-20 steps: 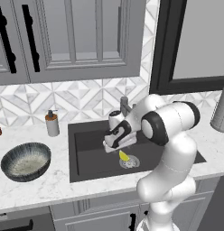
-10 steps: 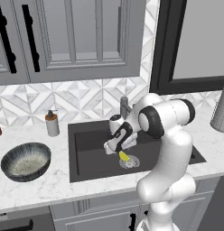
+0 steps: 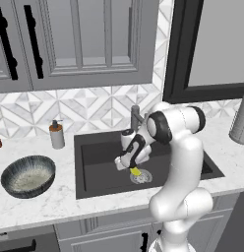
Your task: Pick the lemon wedge from the sink and place it in the bowl. Then pick the bowl and place it in the microwave. Then close the microwave door and press the start button.
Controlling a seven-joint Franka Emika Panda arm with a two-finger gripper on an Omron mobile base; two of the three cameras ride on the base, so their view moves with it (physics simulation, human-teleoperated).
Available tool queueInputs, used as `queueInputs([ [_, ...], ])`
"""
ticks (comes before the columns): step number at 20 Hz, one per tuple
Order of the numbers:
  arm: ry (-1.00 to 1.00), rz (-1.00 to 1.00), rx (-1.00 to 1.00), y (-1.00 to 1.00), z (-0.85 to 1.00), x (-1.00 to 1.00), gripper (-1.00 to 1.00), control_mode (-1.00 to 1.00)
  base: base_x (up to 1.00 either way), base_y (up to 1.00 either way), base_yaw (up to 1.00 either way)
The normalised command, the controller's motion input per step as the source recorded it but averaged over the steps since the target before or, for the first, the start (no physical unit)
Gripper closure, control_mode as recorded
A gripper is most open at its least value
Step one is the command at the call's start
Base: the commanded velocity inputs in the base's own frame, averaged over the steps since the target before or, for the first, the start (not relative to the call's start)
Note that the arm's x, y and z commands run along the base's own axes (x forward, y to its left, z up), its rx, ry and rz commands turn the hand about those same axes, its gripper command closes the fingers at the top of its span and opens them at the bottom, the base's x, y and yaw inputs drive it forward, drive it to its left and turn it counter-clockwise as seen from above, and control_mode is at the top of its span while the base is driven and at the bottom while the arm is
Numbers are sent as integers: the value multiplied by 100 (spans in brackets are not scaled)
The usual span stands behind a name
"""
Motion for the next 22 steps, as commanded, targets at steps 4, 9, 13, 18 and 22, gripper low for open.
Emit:
queueInputs([
  [4,0,0,0,0,-35,40,-100,-100,0,0,0],
  [9,0,0,0,0,-35,32,-100,-100,0,0,0],
  [13,0,0,0,-4,-36,18,-100,-100,0,0,0],
  [18,0,0,0,0,-34,0,-100,-100,0,0,0],
  [22,0,0,0,-1,-32,0,100,-100,0,0,0],
])
